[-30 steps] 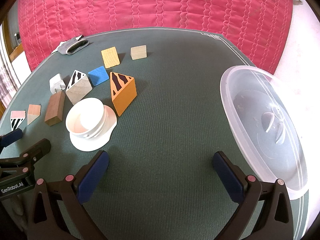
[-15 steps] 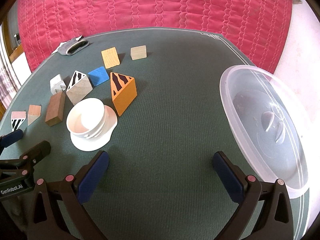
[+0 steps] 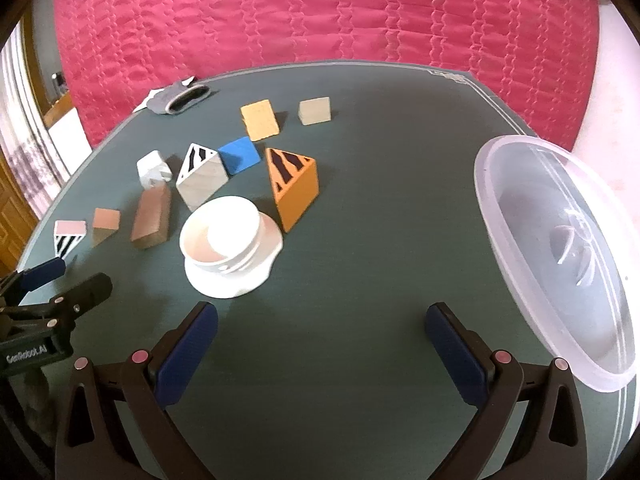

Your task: Organize rigid objects

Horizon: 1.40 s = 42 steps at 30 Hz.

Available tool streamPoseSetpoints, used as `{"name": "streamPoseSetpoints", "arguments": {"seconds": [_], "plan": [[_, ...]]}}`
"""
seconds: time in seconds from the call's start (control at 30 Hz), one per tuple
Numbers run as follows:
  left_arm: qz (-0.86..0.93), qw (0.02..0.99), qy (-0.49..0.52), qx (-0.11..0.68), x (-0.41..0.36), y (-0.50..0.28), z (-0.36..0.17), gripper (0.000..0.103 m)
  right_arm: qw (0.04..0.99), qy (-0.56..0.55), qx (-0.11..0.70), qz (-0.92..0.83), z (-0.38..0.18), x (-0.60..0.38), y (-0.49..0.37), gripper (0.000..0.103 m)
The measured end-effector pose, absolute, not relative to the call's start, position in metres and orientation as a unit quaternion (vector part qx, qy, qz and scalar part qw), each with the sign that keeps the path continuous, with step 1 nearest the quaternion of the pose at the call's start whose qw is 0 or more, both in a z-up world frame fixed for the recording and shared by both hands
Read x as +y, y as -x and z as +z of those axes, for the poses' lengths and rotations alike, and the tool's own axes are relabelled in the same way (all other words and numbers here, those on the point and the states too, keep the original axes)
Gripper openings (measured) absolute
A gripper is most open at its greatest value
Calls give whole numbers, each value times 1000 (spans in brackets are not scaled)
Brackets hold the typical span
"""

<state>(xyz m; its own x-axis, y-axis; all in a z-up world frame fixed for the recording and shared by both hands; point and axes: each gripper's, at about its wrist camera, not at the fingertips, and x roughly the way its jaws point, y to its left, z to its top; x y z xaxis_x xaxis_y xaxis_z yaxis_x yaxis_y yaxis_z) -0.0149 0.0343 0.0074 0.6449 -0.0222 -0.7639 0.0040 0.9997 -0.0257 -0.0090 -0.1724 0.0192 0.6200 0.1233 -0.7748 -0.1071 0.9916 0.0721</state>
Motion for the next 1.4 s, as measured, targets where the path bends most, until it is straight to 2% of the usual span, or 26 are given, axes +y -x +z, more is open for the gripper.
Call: {"name": "streamPoseSetpoints", "arguments": {"seconds": [0.47,0.57,0.63,0.73,0.87,0.97,1.03,1.17,1.4], "plan": [[67,916,-4,397,98,11,16,102,900,-20,425,97,25,-160,10,103],[63,915,-6,398,105,5,15,98,900,-21,423,103,27,-157,11,103],[59,914,-5,401,107,2,14,91,900,-22,421,107,28,-155,11,102],[51,908,5,416,110,-4,9,78,899,-23,423,115,29,-152,10,95],[45,908,15,417,113,-3,8,72,895,-30,427,122,28,-151,6,87],[43,909,18,414,113,-3,10,58,894,-33,429,124,27,-149,3,79],[37,910,18,412,110,-2,11,45,893,-33,430,126,27,-147,1,77],[29,910,21,412,107,-2,13,39,894,-31,429,127,28,-140,-7,69],[22,910,25,414,104,-2,16,35,895,-19,428,128,28,-125,-20,68]]}}
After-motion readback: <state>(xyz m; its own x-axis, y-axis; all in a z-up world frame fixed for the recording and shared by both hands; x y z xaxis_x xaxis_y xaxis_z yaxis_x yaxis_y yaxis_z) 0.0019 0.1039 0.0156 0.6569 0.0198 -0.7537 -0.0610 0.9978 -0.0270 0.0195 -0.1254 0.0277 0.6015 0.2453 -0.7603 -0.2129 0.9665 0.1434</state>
